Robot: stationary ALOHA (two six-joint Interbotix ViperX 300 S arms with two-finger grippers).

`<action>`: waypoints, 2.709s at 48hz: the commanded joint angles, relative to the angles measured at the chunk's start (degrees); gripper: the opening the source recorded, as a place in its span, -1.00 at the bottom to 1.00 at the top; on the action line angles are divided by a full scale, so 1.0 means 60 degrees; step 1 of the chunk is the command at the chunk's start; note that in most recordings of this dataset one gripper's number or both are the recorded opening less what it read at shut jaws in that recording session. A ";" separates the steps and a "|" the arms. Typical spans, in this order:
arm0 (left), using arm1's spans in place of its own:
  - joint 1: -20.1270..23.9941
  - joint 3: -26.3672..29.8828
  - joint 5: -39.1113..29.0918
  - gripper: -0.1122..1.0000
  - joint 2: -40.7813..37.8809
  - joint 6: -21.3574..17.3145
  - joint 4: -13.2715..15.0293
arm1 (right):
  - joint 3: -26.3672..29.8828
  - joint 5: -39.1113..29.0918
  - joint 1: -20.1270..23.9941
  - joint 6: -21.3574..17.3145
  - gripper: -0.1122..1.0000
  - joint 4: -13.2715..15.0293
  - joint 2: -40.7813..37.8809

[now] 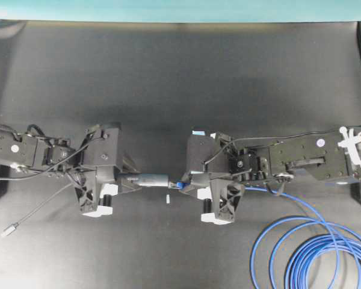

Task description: Insert the LAN cable into the hub.

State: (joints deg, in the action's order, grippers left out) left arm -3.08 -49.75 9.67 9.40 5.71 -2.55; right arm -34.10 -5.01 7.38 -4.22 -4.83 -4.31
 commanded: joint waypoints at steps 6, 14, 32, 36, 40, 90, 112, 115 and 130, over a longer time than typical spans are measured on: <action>-0.0059 0.0234 0.0044 -0.29 0.0044 -0.0190 -0.0029 | 0.0176 -0.0015 -0.0029 -0.0059 -0.56 0.0000 -0.0015; -0.0088 0.0264 0.0044 -0.29 0.0029 -0.0234 -0.0029 | 0.0176 -0.0103 -0.0059 -0.0044 -0.56 0.0015 -0.0044; -0.0088 0.0381 -0.0176 -0.29 -0.0088 -0.0249 -0.0029 | 0.0337 -0.0088 -0.0117 -0.0044 -0.56 0.0000 -0.0146; -0.0088 0.0396 -0.0176 -0.29 -0.0117 -0.0249 -0.0029 | 0.0366 -0.0029 -0.0103 -0.0059 -0.56 0.0015 -0.0161; -0.0088 0.0425 -0.0176 -0.29 -0.0161 -0.0249 -0.0029 | 0.0366 -0.0029 -0.0117 -0.0073 -0.56 0.0000 -0.0176; 0.0029 0.0996 0.0322 -0.29 -0.0762 -0.0513 -0.0029 | 0.1069 0.0337 -0.0132 -0.0029 -0.56 0.0015 -0.0645; 0.0044 0.0513 0.0278 -0.29 -0.0586 -0.0425 -0.0029 | 0.0850 -0.0059 -0.0132 -0.0088 -0.56 0.0015 -0.0513; 0.0044 0.0483 0.0220 -0.29 -0.0542 -0.0425 -0.0029 | 0.0762 -0.0073 -0.0132 -0.0088 -0.56 0.0000 -0.0469; 0.0073 0.0410 0.0161 -0.29 -0.0542 -0.0454 -0.0029 | 0.0601 -0.0381 -0.0088 -0.0015 -0.55 0.0000 -0.0396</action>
State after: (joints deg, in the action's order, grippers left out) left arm -3.08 -47.64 10.28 5.36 2.99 -2.55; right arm -30.85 -6.86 6.77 -4.31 -4.83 -8.00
